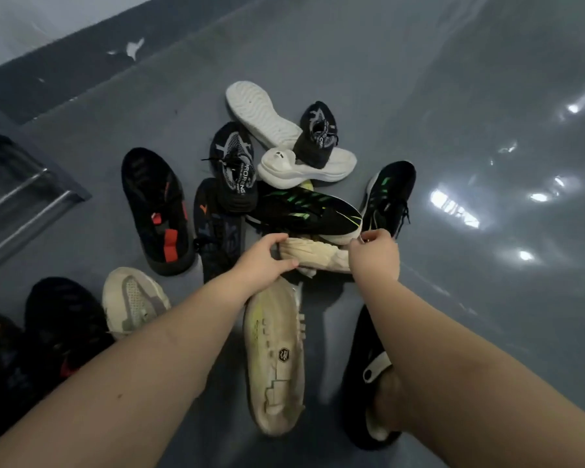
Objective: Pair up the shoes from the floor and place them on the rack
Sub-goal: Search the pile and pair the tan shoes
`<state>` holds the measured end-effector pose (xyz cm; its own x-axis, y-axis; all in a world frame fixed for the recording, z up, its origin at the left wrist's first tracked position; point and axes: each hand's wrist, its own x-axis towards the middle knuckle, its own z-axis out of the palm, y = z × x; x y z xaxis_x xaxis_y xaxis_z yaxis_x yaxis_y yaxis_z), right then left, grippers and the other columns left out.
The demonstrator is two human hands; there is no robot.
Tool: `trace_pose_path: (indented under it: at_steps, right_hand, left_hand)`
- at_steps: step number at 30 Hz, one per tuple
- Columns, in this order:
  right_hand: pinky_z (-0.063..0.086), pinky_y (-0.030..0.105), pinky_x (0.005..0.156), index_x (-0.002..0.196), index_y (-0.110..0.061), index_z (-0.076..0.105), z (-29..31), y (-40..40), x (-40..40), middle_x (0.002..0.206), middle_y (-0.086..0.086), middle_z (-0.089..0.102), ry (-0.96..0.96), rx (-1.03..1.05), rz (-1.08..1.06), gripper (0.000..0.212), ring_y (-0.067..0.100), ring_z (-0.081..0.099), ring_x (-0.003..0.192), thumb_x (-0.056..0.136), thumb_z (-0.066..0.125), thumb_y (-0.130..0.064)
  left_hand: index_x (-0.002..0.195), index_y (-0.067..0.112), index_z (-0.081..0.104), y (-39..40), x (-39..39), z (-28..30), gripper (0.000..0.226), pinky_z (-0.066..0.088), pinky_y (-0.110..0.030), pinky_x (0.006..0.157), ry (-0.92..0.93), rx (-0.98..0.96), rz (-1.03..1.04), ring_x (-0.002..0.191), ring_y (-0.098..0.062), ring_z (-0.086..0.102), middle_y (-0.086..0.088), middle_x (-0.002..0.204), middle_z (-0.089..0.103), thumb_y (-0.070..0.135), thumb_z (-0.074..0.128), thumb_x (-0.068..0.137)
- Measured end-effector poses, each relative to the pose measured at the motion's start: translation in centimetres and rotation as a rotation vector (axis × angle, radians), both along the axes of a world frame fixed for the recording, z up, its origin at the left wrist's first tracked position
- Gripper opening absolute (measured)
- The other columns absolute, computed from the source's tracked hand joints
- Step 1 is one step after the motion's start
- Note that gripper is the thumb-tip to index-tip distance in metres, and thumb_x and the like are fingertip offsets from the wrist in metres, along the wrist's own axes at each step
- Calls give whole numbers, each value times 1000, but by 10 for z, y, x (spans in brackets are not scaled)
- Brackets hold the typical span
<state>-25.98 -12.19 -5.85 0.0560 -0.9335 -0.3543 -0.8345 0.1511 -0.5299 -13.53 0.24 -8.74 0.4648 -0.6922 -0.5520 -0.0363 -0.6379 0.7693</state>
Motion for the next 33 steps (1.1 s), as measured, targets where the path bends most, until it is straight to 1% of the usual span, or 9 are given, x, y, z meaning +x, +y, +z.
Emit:
trace_pose_path:
  at_steps: [4,7,10,16,19,22,25,28,33]
  right_hand:
    - [51,36,77,103,-10,48,-10,12,-17,85,7,55,-89,376,-244,29,28,59,90,86,58,-31]
    - [55,39,80,125,-9,47,-9,21,-10,113,15,58,-396,737,-540,49,31,60,104,86,65,-32]
    - [53,35,82,127,-5,50,-9,23,3,123,15,59,-631,827,-616,43,29,62,110,89,63,-20]
    - [54,26,71,130,-3,49,-13,21,16,119,16,63,-572,725,-602,47,25,65,88,87,66,-11]
    - [56,30,76,129,-2,49,-5,28,16,109,15,66,-509,700,-526,43,25,68,94,89,63,-12]
    - [55,30,73,129,1,48,3,48,19,119,18,63,-522,698,-337,41,19,63,76,91,57,-7]
    - [58,37,78,119,2,55,20,79,31,77,13,63,-410,692,-313,37,26,67,75,86,65,-11]
    - [57,34,63,108,-2,57,37,119,39,70,9,59,-454,656,-190,27,23,62,62,85,67,-11]
    - [46,36,89,117,-16,57,43,184,24,98,0,58,-169,289,137,51,29,60,107,78,64,-50]
  left_hand:
    - [136,25,47,-5,-1,1,61,37,-29,104,-86,23,-42,130,-18,45,-2,138,50,25,71,80]
    - [134,23,48,-6,-7,0,59,34,-25,101,-96,3,15,129,-18,45,-1,138,50,23,72,80]
    - [127,26,53,-5,-18,-4,52,34,-23,95,-93,5,74,119,-15,47,-1,137,43,23,73,78]
    - [121,20,48,5,-36,3,48,44,-17,66,78,31,177,88,-7,55,2,119,53,29,72,79]
    - [122,19,46,15,-40,13,51,48,-26,80,135,11,214,99,-14,56,0,122,54,29,72,79]
    - [122,24,46,34,-40,26,58,48,-26,81,97,-15,175,98,-13,57,5,113,56,31,77,73]
    - [122,25,52,66,-35,39,60,49,-32,88,-25,3,146,101,-15,59,5,112,62,32,80,69]
    - [121,20,55,106,-30,50,54,50,-31,86,-44,16,234,99,-18,61,2,108,65,30,77,73]
    - [124,16,52,183,-42,57,45,54,-36,79,444,-121,644,98,-20,64,-5,112,66,26,68,83]
